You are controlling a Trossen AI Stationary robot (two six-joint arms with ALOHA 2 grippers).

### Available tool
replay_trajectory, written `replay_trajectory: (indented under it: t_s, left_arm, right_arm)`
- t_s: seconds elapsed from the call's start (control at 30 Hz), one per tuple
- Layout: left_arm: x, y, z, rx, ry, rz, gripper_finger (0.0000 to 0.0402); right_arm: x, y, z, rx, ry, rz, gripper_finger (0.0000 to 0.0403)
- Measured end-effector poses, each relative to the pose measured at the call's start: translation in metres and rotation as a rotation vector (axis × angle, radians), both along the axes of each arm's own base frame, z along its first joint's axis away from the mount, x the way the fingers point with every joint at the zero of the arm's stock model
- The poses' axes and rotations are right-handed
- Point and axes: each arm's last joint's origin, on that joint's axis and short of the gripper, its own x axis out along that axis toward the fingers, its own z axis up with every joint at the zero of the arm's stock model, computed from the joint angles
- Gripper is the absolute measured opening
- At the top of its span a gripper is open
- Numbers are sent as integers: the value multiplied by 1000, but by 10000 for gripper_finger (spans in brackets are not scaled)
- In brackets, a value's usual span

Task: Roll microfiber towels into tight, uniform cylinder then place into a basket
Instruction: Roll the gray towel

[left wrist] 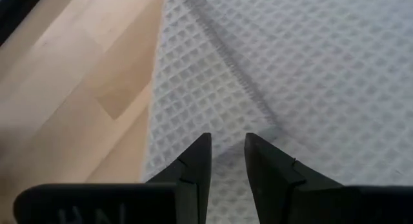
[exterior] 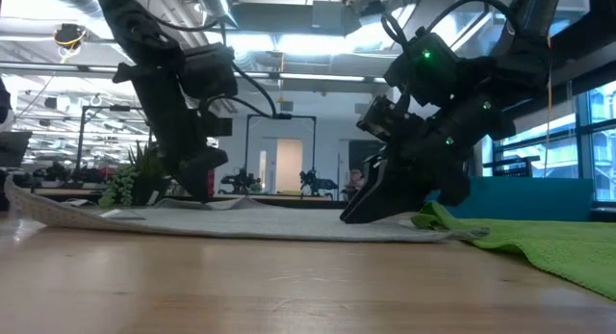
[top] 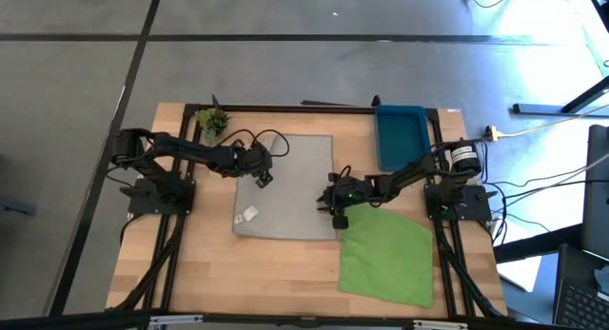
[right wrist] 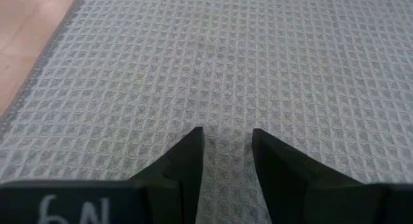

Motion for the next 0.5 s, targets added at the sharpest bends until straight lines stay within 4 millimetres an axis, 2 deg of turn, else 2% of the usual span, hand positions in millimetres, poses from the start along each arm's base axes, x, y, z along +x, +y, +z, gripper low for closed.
replay_trajectory:
  t_s: [0.3,0.5]
  left_arm:
    - [-3,11,0,3,32,-23,82]
    - [-5,7,14,-50,-32,-97,82]
  right_arm:
    - [0,0,0,0,3,0,136]
    - [0,0,-1,0,6,0,136]
